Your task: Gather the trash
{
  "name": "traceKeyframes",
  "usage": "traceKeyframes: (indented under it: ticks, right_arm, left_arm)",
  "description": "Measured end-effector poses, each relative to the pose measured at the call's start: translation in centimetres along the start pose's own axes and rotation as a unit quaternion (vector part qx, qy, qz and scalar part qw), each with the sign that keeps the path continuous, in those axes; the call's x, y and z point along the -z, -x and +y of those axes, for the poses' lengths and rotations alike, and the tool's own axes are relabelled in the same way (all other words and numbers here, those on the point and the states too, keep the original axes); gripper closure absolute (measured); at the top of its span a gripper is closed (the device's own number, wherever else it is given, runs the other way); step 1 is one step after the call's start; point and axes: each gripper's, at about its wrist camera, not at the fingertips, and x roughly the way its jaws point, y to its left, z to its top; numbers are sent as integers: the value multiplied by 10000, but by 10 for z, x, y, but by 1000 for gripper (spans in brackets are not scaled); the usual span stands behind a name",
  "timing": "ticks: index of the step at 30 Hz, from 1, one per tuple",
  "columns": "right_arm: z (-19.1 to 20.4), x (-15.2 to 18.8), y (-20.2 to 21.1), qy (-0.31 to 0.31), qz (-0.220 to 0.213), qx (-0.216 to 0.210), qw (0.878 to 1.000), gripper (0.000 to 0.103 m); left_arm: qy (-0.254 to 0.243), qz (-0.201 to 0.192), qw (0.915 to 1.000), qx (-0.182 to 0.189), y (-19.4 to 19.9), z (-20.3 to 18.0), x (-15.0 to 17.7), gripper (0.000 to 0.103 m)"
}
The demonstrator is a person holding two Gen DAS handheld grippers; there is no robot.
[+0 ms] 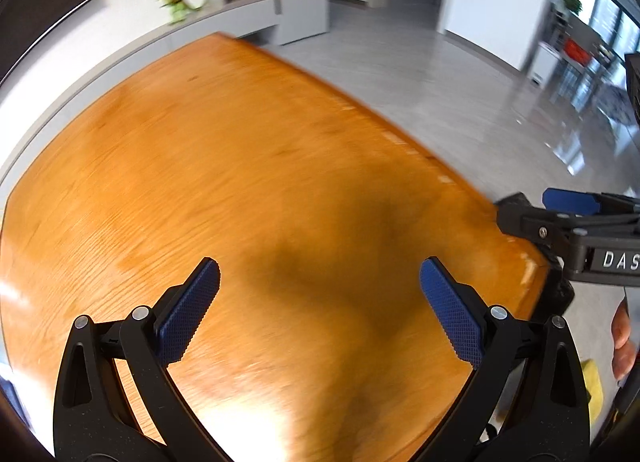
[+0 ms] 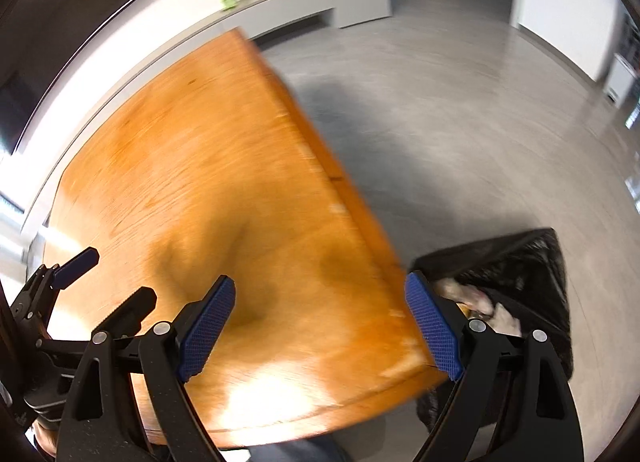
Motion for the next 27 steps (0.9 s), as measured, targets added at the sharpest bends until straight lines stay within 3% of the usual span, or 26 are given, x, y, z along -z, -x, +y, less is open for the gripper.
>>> traceKeyframes:
  ticks: [8, 13, 19, 27]
  right_arm:
    - [72, 4, -34, 527, 23, -374, 9979, 15]
    - [115, 8, -54, 839, -32, -566, 9949, 3]
    - [165, 12, -79, 1339, 18, -597, 9892, 3]
    - [207, 13, -96, 1795, -152, -458, 9826, 3]
  left_arm:
    - [736, 49, 9965, -384, 10, 81, 33, 6]
    - [1319, -82, 9884, -753, 18, 134, 55, 6]
    - [1854, -101, 9752, -1204, 18, 184, 80, 6]
    - [2310, -12, 9620, -1455, 9, 231, 108, 6]
